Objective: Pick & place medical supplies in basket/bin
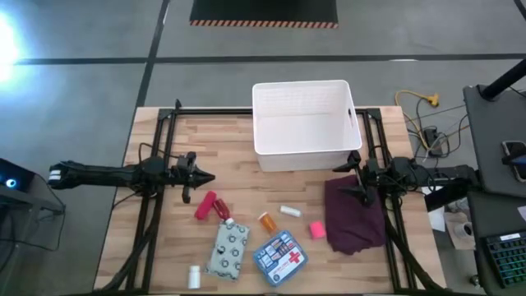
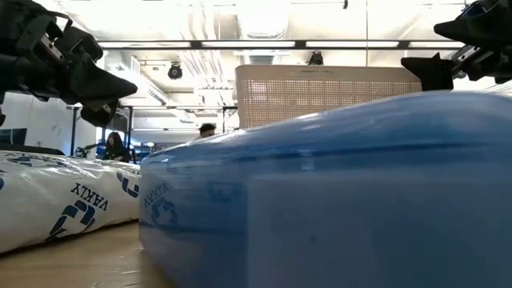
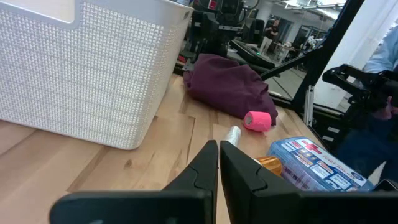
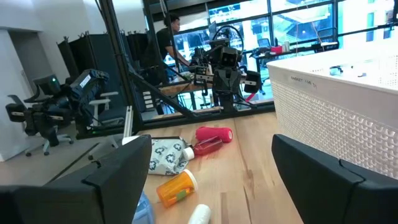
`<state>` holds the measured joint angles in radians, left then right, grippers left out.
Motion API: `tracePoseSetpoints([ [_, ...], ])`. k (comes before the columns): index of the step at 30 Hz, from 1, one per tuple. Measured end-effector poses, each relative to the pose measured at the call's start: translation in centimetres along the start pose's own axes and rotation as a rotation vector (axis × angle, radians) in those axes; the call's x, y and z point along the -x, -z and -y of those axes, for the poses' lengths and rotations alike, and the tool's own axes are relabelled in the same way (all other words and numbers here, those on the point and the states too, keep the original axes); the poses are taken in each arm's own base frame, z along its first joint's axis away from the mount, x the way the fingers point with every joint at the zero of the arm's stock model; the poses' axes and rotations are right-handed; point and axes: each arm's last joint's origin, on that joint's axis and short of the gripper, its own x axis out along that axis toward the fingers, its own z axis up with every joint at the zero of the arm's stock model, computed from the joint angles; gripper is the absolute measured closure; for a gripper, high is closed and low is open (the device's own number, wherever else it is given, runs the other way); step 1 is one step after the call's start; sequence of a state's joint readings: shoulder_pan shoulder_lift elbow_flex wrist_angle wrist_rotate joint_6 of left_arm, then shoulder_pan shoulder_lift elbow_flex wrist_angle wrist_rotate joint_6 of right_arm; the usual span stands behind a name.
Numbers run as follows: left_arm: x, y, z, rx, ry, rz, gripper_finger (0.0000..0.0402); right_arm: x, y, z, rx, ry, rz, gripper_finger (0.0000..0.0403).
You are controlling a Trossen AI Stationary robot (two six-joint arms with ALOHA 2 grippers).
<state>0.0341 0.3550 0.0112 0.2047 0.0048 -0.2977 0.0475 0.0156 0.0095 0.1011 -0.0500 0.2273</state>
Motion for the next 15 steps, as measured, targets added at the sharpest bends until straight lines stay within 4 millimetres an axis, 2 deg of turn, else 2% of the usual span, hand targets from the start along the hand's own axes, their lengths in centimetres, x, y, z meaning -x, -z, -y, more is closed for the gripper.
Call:
tracePoseSetpoints([
  [15,0.0,0.01,0.0,0.0,0.0,0.0,0.0402,0.0,-0.01,0.0,0.0,0.0,0.0,0.0083],
])
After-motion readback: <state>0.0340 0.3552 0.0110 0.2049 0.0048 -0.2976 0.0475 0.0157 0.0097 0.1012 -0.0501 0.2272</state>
